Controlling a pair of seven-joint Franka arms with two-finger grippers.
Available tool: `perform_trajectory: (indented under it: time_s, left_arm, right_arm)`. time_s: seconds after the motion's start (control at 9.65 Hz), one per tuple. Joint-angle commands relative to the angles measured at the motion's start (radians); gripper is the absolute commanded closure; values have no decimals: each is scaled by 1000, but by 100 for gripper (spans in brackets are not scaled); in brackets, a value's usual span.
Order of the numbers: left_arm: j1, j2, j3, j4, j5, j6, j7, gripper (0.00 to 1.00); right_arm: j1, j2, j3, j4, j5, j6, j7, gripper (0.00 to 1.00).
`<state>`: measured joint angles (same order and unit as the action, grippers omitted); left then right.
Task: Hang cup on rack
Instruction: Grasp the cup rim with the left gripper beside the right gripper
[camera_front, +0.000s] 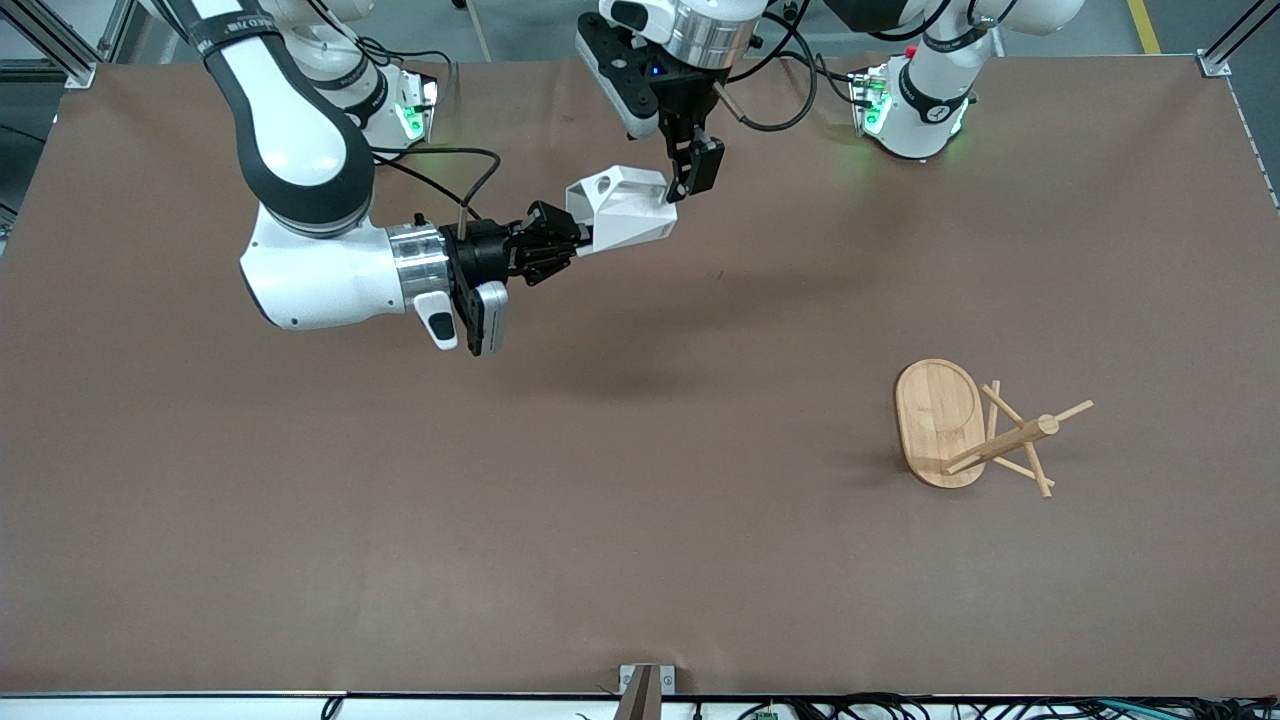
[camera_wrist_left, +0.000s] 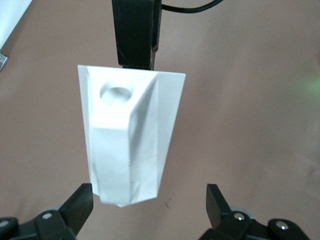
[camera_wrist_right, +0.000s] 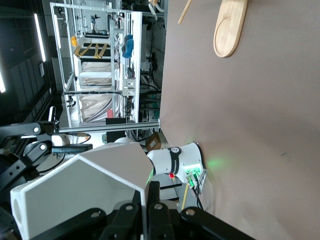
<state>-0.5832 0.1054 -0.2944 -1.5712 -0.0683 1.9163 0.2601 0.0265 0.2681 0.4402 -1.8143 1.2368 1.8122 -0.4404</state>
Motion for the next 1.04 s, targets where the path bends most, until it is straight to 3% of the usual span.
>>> perform_trajectory:
  time_s: [0.0,0.73,0.93]
  left_arm:
    - [11,10,-2,-27,18,12,56,0]
    - [16,3,-2,-69,-16,30,108,0]
    - [16,3,-3,-69,-16,30,110,7]
  right_arm:
    - [3,-4,3,13,-28,-19,5,98]
    - [18,-24,12,16,-28,-34,14,98]
    - [18,-24,26,27,-22,-27,17,98]
